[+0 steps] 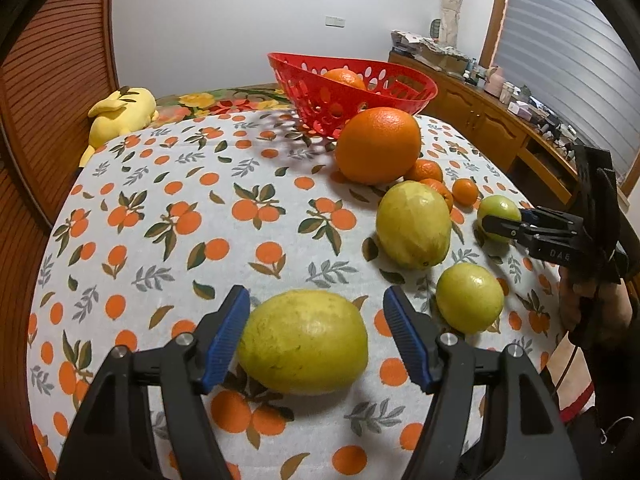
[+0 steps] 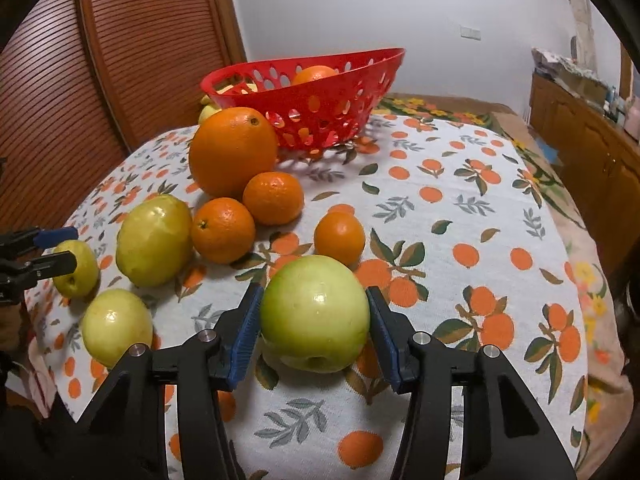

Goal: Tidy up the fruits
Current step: 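Grasp a yellow pomelo with the left gripper while the right gripper grasps a green pear, then lift the pomelo and pear and carry them toward the red basket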

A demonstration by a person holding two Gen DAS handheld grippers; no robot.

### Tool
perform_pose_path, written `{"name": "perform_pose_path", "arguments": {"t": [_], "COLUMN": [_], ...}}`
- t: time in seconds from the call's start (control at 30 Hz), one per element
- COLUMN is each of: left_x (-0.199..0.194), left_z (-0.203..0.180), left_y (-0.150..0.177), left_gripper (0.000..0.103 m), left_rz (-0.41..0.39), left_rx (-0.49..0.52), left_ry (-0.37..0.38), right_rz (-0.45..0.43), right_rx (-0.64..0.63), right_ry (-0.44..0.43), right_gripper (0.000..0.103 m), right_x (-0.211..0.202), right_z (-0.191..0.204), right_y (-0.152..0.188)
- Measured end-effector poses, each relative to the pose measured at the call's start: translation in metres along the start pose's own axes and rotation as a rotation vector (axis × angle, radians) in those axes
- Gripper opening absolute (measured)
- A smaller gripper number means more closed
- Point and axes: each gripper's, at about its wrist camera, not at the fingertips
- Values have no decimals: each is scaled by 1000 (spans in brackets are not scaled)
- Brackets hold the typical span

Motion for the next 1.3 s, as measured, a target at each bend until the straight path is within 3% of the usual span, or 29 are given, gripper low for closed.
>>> {"name": "perform_pose_path", "arguments": {"t": [0.2,0.7,1.1,1.3], "left_x": [6,21,17,9], "left_z": [7,12,14,8], "left_y": [7,13,17,4], "left_gripper": [70,71,69,69], "left_rz": [17,36,7,-30], "left_rx": [-16,-45,-72,-58], "left_ry": [-22,17,19,19], "right_rz": [-8,-6,-3,0], "right_rx": [-10,-2,-3,-3], "right_ry": [10,4,1,-4], "right_gripper": [52,52,52,52], "right_x": [0,0,1,2], "right_z": [2,1,1,2], "right_y": [2,2,2,4]}}
Point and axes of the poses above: each gripper's, at about its wrist camera, not at the fingertips, and x roughly the way its jaws point, z to its left, y to its underside, and after that the axes turned 10 degrees about y, right-handed
